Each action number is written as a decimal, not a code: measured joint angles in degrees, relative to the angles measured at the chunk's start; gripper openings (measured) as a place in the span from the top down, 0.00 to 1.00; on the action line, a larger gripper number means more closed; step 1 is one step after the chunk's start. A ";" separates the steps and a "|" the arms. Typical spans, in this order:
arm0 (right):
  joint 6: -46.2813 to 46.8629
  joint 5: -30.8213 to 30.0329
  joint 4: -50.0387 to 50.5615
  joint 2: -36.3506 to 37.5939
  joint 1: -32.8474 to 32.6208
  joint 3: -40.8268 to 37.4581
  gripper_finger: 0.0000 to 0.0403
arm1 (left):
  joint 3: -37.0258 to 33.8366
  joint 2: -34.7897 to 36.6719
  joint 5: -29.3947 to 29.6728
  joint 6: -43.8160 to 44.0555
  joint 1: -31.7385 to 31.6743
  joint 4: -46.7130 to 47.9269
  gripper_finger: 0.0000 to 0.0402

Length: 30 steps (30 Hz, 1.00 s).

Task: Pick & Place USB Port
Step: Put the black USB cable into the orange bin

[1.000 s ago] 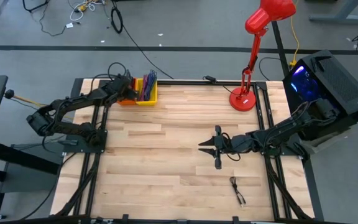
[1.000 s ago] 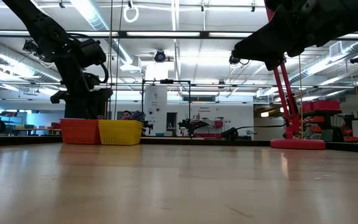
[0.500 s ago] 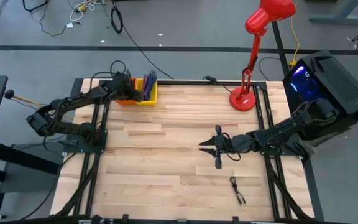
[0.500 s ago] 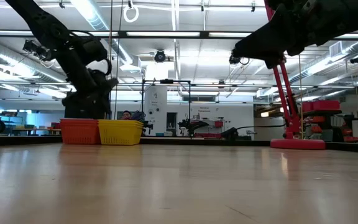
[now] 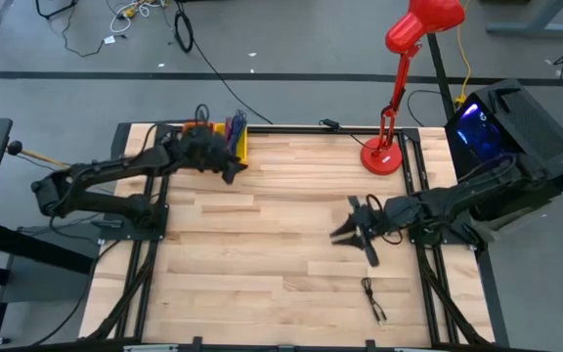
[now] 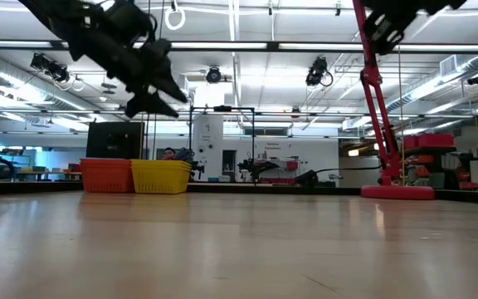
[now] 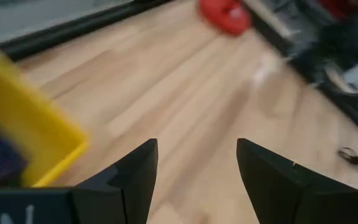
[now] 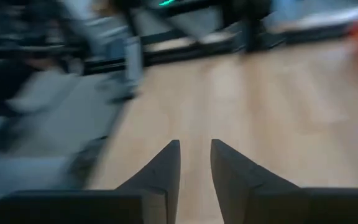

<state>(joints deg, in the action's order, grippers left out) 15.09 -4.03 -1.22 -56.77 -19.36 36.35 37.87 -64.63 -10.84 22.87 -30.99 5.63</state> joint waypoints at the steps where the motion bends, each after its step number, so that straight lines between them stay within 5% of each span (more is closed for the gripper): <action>1: 2.34 2.94 0.38 -0.08 -0.65 0.06 0.77 | 0.02 0.54 0.93 0.02 1.87 -1.07 0.44; 5: 12.97 9.90 2.77 -1.87 -4.98 0.05 0.78 | 0.02 2.37 3.65 0.05 8.36 -2.96 0.44; 20: 52.74 14.75 10.34 -12.28 -22.26 0.01 0.88 | 0.02 2.39 18.19 0.85 24.75 -4.35 0.45; 30: 59.08 15.23 17.17 -14.74 -24.01 -0.03 0.92 | 0.01 2.39 23.72 0.50 30.69 -5.13 0.45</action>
<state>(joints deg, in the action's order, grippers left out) 74.17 11.20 15.95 -71.52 -43.38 36.32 37.88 -62.24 12.88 23.37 -0.30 0.50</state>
